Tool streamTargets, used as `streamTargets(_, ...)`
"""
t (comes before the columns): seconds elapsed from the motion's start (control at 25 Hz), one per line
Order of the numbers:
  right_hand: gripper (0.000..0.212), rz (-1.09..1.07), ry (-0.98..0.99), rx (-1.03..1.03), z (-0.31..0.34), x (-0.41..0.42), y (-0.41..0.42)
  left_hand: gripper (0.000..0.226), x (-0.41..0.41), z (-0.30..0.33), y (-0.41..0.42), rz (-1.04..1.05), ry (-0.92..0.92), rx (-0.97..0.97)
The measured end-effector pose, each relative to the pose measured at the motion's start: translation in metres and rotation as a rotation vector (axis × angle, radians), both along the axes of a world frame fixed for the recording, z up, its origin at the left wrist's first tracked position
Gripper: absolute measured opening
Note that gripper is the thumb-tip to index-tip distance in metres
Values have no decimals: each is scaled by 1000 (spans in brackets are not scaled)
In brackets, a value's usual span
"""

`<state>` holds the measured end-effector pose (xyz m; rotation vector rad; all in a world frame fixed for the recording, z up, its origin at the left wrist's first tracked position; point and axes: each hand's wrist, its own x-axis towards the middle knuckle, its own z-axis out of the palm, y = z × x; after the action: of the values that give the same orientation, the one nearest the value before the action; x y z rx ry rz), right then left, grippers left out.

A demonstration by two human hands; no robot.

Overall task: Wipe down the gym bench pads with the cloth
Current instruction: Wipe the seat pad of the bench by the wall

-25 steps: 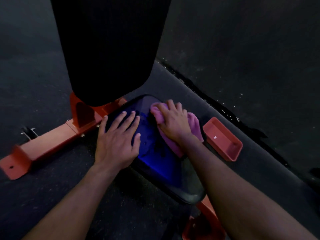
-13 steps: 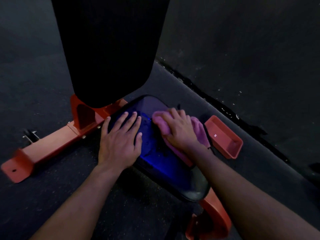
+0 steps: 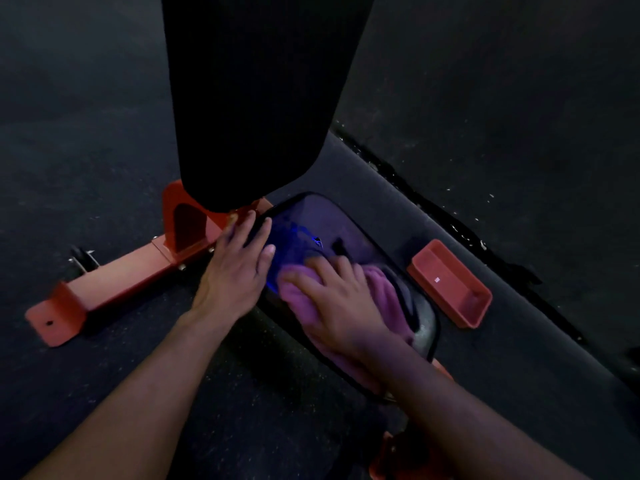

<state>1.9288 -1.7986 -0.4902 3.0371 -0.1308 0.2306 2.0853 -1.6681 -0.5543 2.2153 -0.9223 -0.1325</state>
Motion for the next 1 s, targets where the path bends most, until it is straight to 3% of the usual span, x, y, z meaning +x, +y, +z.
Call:
streamTargets(0.12,48,-129,6,10,0,43,-20,67,2,0,1,-40,25,-18)
streamTargets(0.24,50,-210,-43,49,2,-10,-32,63,1,1,0,-37,54,-29)
streamTargets(0.36,45,-91,-66,113,3,-60,1,61,-3,-3,-2,0,6,-83)
streamTargets(0.56,49,-44,17,17,-6,25,-18,62,2,-5,0,-21,-17,-90)
streamTargets(0.68,50,-260,-54,100,1,1,-59,56,-2,-1,-3,-8,17,-11)
streamTargets(0.84,48,-77,11,123,2,-51,-37,68,-1,4,-1,-5,-3,54)
streamTargets(1.0,42,-238,-121,163,23,6,-90,70,-45,34,10,-148,-203,277)
